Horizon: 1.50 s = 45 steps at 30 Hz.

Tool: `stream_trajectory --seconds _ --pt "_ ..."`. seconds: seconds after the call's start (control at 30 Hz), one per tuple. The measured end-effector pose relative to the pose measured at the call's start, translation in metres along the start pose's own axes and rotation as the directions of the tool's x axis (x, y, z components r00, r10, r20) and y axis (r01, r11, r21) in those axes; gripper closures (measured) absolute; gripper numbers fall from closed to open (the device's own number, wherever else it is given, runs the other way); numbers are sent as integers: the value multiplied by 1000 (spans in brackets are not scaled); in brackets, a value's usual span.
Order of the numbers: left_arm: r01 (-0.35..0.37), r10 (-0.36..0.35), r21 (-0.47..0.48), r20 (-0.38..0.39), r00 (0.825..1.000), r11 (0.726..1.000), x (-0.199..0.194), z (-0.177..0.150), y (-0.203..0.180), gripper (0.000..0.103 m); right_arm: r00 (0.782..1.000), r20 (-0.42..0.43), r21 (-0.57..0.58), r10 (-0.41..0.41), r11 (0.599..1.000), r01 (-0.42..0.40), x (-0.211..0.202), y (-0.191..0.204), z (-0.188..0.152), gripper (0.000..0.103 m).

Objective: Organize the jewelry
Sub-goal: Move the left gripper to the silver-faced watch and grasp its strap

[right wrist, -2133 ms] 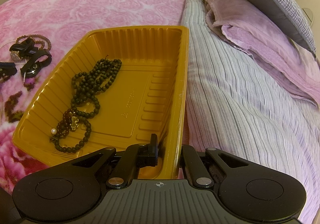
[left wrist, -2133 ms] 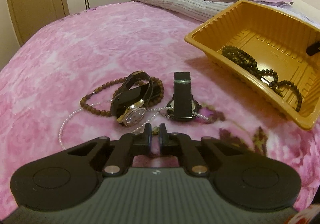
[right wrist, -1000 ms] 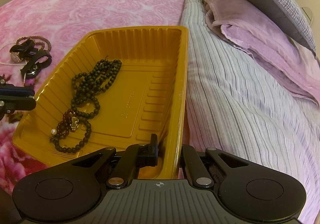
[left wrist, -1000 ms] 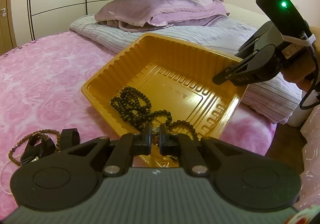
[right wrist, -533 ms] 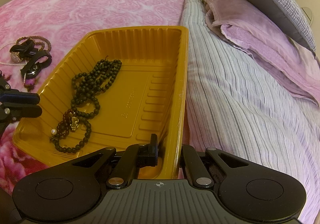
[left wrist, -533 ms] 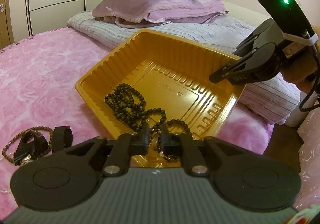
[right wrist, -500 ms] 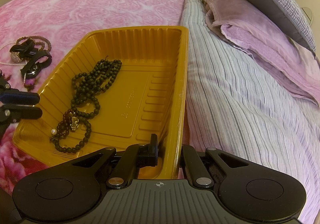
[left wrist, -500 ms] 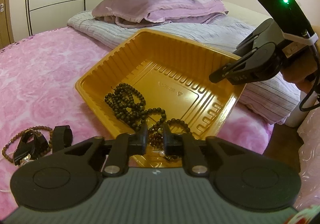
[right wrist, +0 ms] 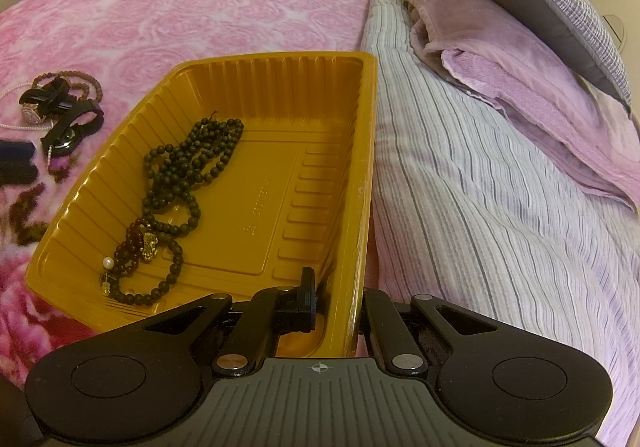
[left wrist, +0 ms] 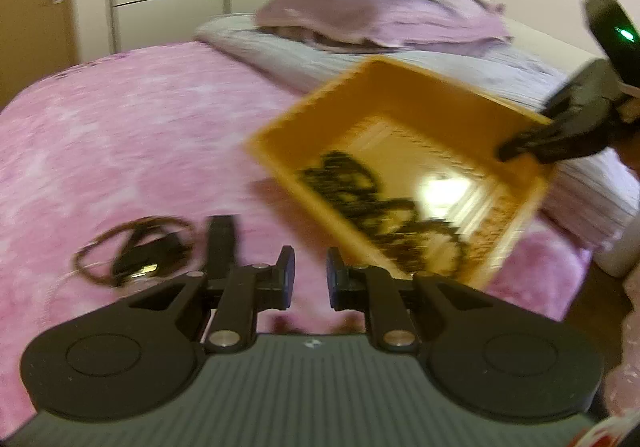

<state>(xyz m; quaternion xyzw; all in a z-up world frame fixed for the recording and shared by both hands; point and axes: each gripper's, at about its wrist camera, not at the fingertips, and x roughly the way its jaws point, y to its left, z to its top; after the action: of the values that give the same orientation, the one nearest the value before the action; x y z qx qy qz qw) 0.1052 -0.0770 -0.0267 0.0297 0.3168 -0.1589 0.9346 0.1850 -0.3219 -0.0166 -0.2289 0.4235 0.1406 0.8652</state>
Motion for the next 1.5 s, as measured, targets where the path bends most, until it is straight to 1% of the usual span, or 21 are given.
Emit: stream_trajectory --seconds 0.13,0.23,0.27,0.3,0.33,0.37,0.43,0.57,0.6,0.73,0.83,0.87,0.9,0.97,1.07,1.2,1.37,1.5 --pt "-94 94 -32 -1 996 995 -4 -5 32 88 1000 0 0 0 1000 0 0 0 0 98" --pt "-167 166 -58 -12 986 984 -3 -9 54 83 1000 0 -1 -1 1000 1 0 0 0 98" --pt "-182 181 -69 -15 983 981 -2 -10 61 78 1000 0 -1 -1 1000 1 0 0 0 98" --pt "-201 200 -79 -18 980 976 -1 -11 67 71 1000 0 -1 -1 1000 1 0 0 0 98" --pt "-218 216 -87 -23 976 972 0 -12 72 67 1000 0 -1 -1 1000 1 0 0 0 98" --pt "-229 227 -95 -27 974 969 2 -14 76 61 1000 0 -1 -1 1000 1 0 0 0 98" --pt "-236 233 -116 -36 972 965 7 -16 84 59 1000 0 -1 -1 1000 1 0 0 0 98" --pt "-238 232 -137 -61 971 962 21 -18 93 46 1000 -1 0 -1 1000 1 0 0 0 98" --pt "-240 233 -139 -64 970 961 24 -18 95 45 1000 -2 0 -1 1000 1 0 -1 0 98" --pt "-231 220 -162 -84 972 959 38 -18 98 45 1000 -6 3 -2 1000 2 1 -1 0 98" --pt "-235 224 -170 -85 971 957 44 -19 97 49 1000 -7 4 -3 1000 3 2 -1 0 98" --pt "-239 227 -168 -85 970 956 45 -18 97 53 1000 -8 3 -3 1000 3 2 -1 0 98" --pt "-243 232 -167 -83 969 956 44 -19 97 60 1000 -8 3 -3 1000 3 2 -1 0 98" --pt "-226 214 -171 -87 973 959 42 -20 98 67 1000 -8 4 -3 1000 3 2 -1 0 98" --pt "-226 214 -156 -89 973 962 37 -23 96 72 1000 -7 4 -3 1000 3 2 -1 0 98" --pt "-222 208 -153 -100 973 963 29 -23 95 73 1000 -6 2 -6 1000 6 1 0 0 98" --pt "-221 207 -144 -103 973 965 9 -23 96 74 1000 -5 1 -8 1000 8 1 0 1 98" --pt "-197 182 -138 -118 976 971 -9 -24 96 74 1000 -5 0 -8 1000 8 1 0 1 98"
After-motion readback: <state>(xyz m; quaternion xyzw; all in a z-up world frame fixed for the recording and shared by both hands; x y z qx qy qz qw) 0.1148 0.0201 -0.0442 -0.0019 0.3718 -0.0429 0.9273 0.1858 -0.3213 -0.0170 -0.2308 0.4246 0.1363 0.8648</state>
